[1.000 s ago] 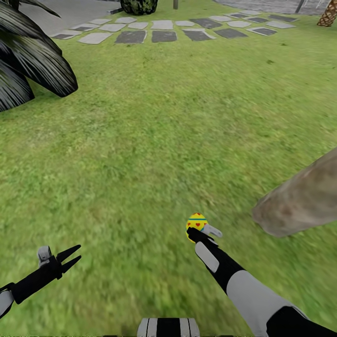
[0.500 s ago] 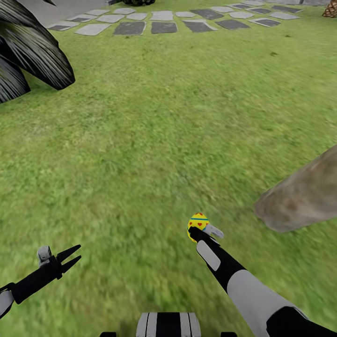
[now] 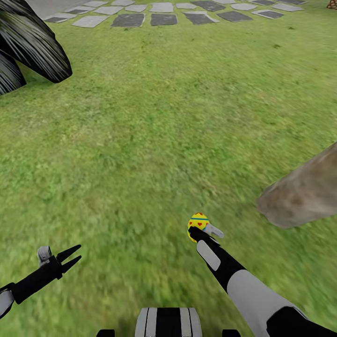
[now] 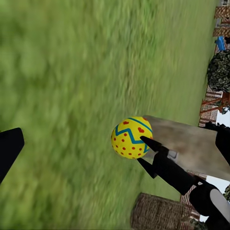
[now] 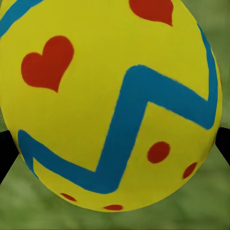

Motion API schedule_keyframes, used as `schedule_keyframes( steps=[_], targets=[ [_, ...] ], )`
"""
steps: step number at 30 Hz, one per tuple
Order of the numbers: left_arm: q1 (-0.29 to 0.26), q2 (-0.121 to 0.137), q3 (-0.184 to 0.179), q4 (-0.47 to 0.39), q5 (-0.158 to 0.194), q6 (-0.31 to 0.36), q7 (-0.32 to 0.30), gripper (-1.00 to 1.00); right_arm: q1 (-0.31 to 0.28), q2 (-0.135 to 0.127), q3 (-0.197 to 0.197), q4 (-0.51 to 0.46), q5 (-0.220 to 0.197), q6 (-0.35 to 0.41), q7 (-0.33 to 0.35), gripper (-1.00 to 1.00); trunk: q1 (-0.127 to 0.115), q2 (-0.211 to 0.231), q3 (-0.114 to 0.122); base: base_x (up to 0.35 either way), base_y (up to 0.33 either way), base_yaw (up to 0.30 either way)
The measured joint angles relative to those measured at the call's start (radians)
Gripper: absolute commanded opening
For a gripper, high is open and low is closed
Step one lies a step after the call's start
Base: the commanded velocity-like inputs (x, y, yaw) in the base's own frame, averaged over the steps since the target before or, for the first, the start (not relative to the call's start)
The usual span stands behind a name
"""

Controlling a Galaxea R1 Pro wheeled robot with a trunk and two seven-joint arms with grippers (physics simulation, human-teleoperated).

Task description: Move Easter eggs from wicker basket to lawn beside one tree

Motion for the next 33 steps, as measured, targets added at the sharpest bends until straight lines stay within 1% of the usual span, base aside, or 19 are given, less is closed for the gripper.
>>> schedule_keyframes(
  steps=[5,17,22,29,33],
  targets=[
    [0.000,0.000,0.000,0.000,0.000,0.000,0.000,1.00,0.000,0.003,0.001,-0.001,0.002,0.002,0.001,-1.00,0.019,-0.035,-0.017,0.000,0.000,0.027],
    [0.000,0.000,0.000,0.000,0.000,0.000,0.000,1.00,0.000,0.003,0.001,0.000,0.002,0.002,0.001,-1.00,0.065,-0.119,-0.073,0.000,0.000,0.090],
    [0.000,0.000,0.000,0.000,0.001,0.000,0.001,1.00,0.000,0.000,0.000,0.000,0.001,0.000,0.001,-1.00,0.084,-0.154,-0.094,0.000,0.000,0.015],
    [0.000,0.000,0.000,0.001,0.001,0.000,0.002,1.00,0.000,-0.001,0.000,-0.001,0.000,0.001,0.002,-1.00,0.084,-0.154,-0.095,0.000,0.000,0.000],
    [0.000,0.000,0.000,0.000,0.001,0.000,0.002,1.00,0.000,-0.001,0.000,-0.001,0.000,0.001,0.002,-1.00,0.084,-0.154,-0.101,0.000,0.000,0.000]
  ],
)
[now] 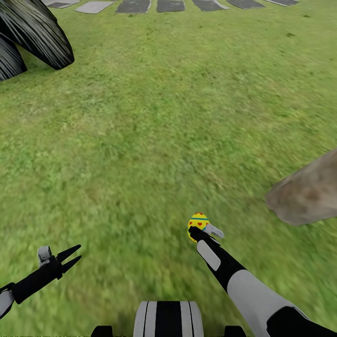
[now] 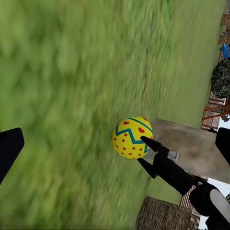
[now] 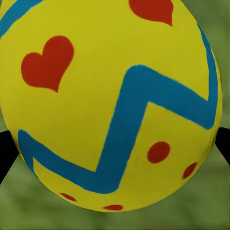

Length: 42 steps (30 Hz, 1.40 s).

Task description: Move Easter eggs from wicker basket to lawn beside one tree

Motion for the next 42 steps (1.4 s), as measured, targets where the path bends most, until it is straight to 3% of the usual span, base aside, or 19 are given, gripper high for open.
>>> schedule_keyframes(
  steps=[6,13,24,27,33,34,42],
  targets=[
    [0.000,0.000,0.000,0.000,0.000,0.000,0.000,1.00,0.000,0.000,0.000,0.000,0.000,0.000,0.000,-1.00,0.000,0.000,-0.009,0.000,0.000,0.000],
    [0.000,0.000,0.000,0.000,0.000,0.000,0.002,1.00,-0.001,0.001,-0.001,-0.043,0.009,0.000,0.001,-1.00,0.026,-0.049,-0.042,0.000,0.000,0.000],
    [0.000,0.000,0.000,0.001,0.000,0.000,0.001,1.00,-0.001,0.000,-0.001,-0.047,0.011,0.003,-0.003,-1.00,0.026,-0.049,-0.043,0.000,0.000,0.000],
    [0.000,0.000,0.000,0.001,0.000,0.000,0.000,1.00,-0.001,0.000,-0.003,-0.066,0.031,0.059,-0.008,-1.00,0.027,-0.049,-0.043,0.000,0.000,0.000],
    [0.000,0.000,0.000,0.001,0.000,0.000,0.001,1.00,0.000,0.000,-0.001,-0.110,0.003,0.128,-0.060,-1.00,0.027,-0.049,-0.043,0.000,0.000,0.000],
    [0.000,0.000,0.000,0.001,0.000,0.000,0.002,1.00,0.000,0.000,-0.001,-0.111,0.003,0.130,-0.061,1.00,0.027,-0.049,-0.043,0.000,0.000,0.000],
    [0.000,0.000,0.000,0.001,0.000,0.000,0.000,1.00,0.000,0.000,-0.001,-0.112,0.001,0.128,-0.059,1.00,0.027,-0.049,-0.043,0.000,0.000,0.000]
  ],
)
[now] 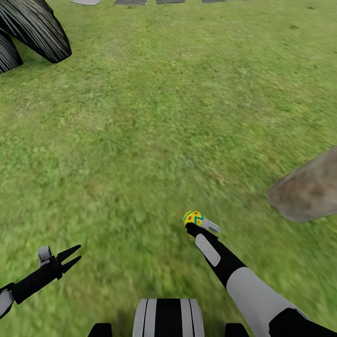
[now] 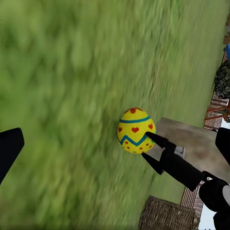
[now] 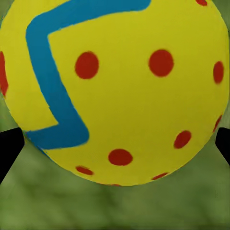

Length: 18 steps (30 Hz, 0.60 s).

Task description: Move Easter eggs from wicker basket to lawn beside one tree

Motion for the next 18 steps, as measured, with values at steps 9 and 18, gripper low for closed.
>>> schedule_keyframes(
  steps=[9,18],
  targets=[
    [0.000,0.000,0.000,0.000,0.000,0.000,0.000,1.00,0.000,0.000,0.000,0.000,0.001,0.000,0.000,1.00,0.000,0.000,0.000,0.000,0.000,0.000],
    [0.000,0.000,0.000,0.000,0.000,0.000,0.000,1.00,0.000,0.000,0.000,0.000,0.001,0.000,-0.001,1.00,0.000,0.000,0.000,0.000,0.000,0.000]
  ],
)
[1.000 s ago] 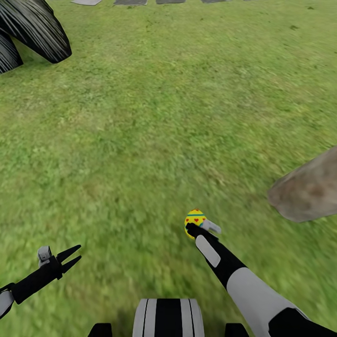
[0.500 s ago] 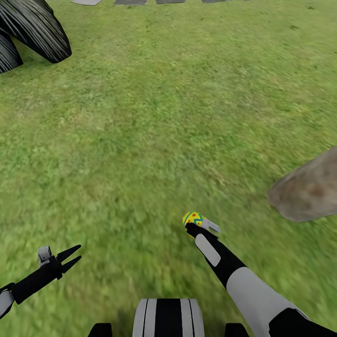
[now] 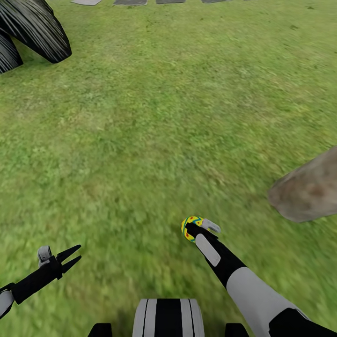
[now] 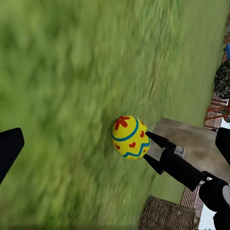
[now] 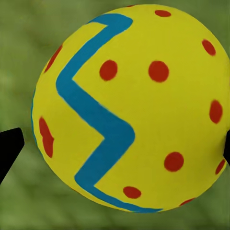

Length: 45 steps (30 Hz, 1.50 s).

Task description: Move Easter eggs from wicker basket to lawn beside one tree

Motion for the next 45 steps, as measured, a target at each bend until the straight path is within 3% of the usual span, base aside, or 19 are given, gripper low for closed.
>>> schedule_keyframes(
  steps=[15,42,45],
  targets=[
    [0.000,0.000,0.000,0.000,0.000,0.000,0.000,1.00,0.000,0.000,0.000,0.000,-0.001,-0.003,0.000,1.00,0.000,0.000,0.005,0.000,0.000,0.000],
    [0.000,0.000,0.000,0.000,0.000,0.000,-0.001,1.00,0.000,0.000,0.000,0.000,-0.001,-0.003,0.000,1.00,0.000,0.000,0.047,0.000,0.000,0.000],
    [0.000,0.000,0.000,0.000,0.000,0.000,0.001,1.00,0.000,0.000,0.000,0.000,-0.001,-0.003,0.001,1.00,-0.011,0.021,0.061,0.000,0.000,0.000]
  ],
)
